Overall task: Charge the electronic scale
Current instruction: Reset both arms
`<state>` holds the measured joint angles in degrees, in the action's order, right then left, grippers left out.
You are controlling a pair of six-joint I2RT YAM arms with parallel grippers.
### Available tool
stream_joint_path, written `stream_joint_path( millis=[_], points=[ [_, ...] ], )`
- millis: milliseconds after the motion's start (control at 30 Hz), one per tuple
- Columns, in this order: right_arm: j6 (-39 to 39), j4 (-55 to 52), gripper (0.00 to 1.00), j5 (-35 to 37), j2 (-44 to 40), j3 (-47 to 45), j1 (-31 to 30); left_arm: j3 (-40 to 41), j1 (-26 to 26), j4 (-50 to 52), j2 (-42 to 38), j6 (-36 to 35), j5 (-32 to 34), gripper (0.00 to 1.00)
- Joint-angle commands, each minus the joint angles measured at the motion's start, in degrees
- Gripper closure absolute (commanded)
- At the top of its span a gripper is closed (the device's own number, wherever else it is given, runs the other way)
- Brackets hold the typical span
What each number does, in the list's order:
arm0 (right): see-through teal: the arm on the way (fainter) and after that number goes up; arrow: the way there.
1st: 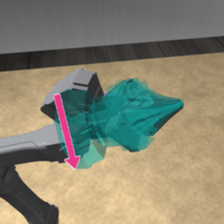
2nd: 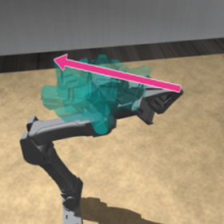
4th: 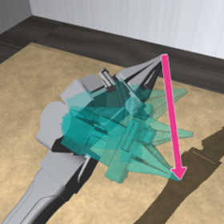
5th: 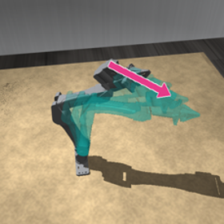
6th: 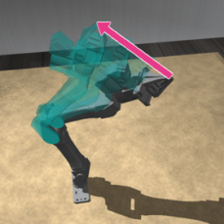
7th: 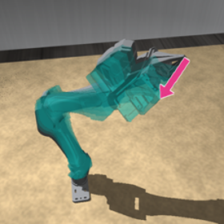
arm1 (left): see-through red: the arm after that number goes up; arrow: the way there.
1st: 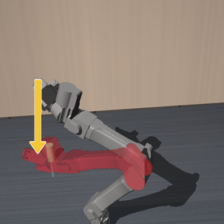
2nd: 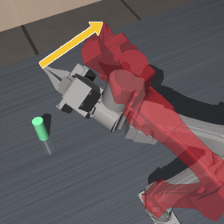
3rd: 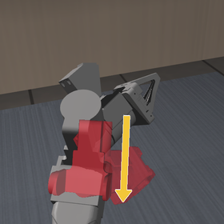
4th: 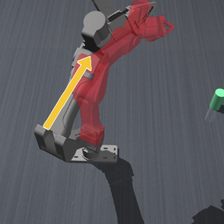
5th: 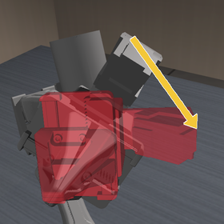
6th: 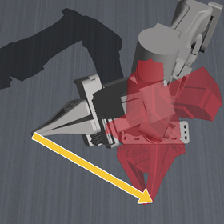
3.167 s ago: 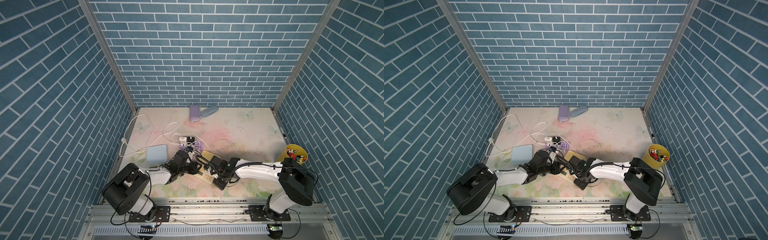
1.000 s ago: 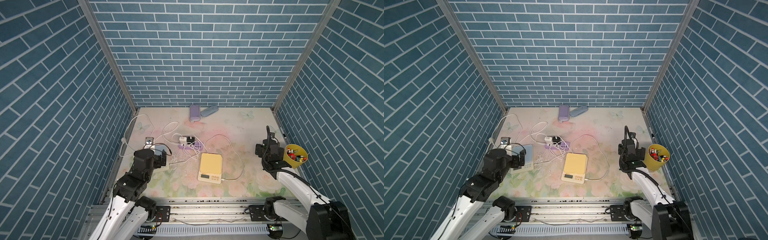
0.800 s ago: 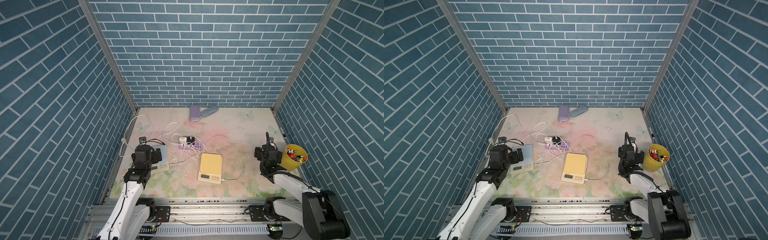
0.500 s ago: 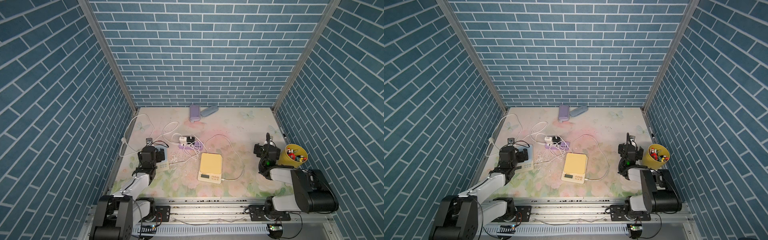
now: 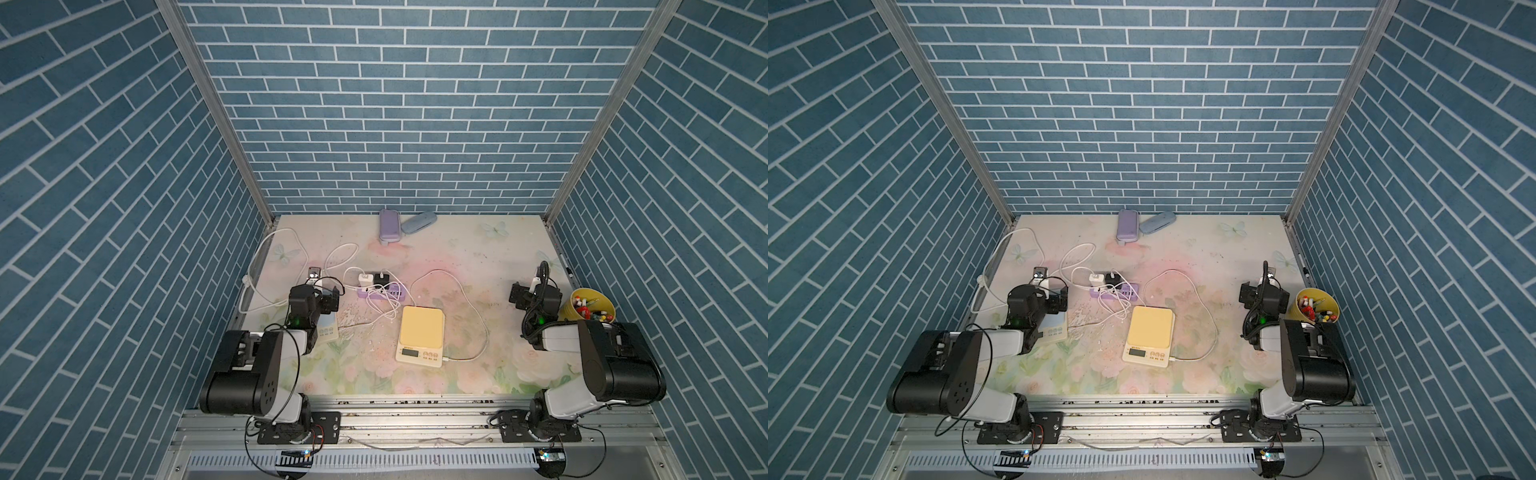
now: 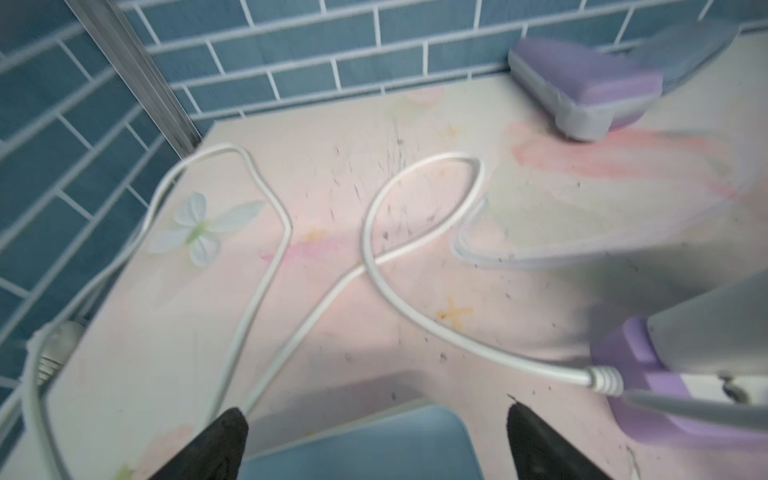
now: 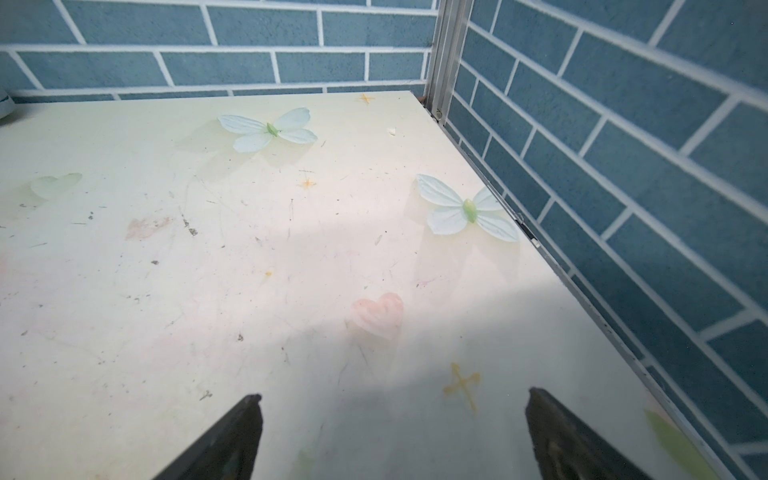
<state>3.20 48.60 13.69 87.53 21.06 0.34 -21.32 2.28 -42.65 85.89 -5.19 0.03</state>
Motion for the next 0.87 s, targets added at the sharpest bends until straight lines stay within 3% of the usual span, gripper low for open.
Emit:
stream_joint_path(
  millis=[0,833],
  points=[
    [1.3,0.8,0.01,-1.2,0.3,0.9,0.2,-2.9,-1.6,0.0,0.0,1.2,-0.1,0.0],
    [1.5,0.6,0.01,-1.3,0.0,0.9,0.1,-3.3,-0.7,0.1,0.5,0.6,1.1,0.01]
  ],
)
